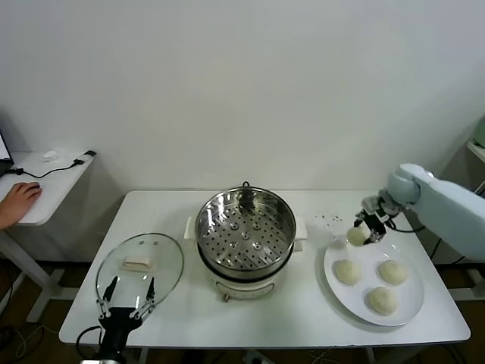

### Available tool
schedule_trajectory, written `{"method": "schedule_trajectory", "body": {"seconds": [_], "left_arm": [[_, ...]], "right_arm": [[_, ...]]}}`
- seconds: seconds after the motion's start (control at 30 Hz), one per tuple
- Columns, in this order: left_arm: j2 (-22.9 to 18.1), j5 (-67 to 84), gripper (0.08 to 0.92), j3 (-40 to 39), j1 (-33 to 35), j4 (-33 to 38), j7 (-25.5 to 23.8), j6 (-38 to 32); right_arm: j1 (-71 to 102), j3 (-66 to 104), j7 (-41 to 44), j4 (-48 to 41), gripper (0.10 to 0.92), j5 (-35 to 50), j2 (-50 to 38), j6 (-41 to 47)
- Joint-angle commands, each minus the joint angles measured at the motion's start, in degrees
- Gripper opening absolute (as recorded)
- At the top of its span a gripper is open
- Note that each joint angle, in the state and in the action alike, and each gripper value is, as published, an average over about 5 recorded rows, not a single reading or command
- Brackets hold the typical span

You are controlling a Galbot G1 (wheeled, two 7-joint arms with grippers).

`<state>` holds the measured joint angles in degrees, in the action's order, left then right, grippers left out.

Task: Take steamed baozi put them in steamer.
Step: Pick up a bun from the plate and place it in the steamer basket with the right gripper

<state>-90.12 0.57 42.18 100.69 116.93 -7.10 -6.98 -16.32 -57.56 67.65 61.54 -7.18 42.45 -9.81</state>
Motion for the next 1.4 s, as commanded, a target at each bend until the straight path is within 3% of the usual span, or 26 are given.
{"method": "schedule_trajectory", "body": {"seconds": [0.03, 0.37, 0.63, 0.87, 1.4], "left_arm": [[-0.1, -0.1, 0.823, -0.2, 0.1, 0.2, -0.1, 0.0], [0.1, 0.2, 0.823, 0.0, 1.3, 0.8, 0.0, 0.1], [0.5, 0.1, 0.823, -0.3, 2.4, 1.1, 0.0, -0.1], [0.5, 0.4, 0.823, -0.3, 3.1, 1.9, 0.0, 0.0], [0.2, 0.7, 0.823, -0.2, 4.1, 2.0, 0.7, 0.3]], "right_arm": [[-24.5, -11.7, 3.8, 4.2, 0.605, -0.5, 7.7, -17.9], [-27.0, -8.0, 0.7, 5.8, 0.611, -8.3, 24.1, -28.4], [-18.1, -4.8, -1.0, 3.0, 0.611, -13.9, 33.7, -30.6], [-9.8, -4.2, -1.6, -1.7, 0.611, -19.7, 36.3, -32.1], [-2.4, -5.3, -1.9, -5.0, 0.611, -21.4, 36.1, -31.0]]}}
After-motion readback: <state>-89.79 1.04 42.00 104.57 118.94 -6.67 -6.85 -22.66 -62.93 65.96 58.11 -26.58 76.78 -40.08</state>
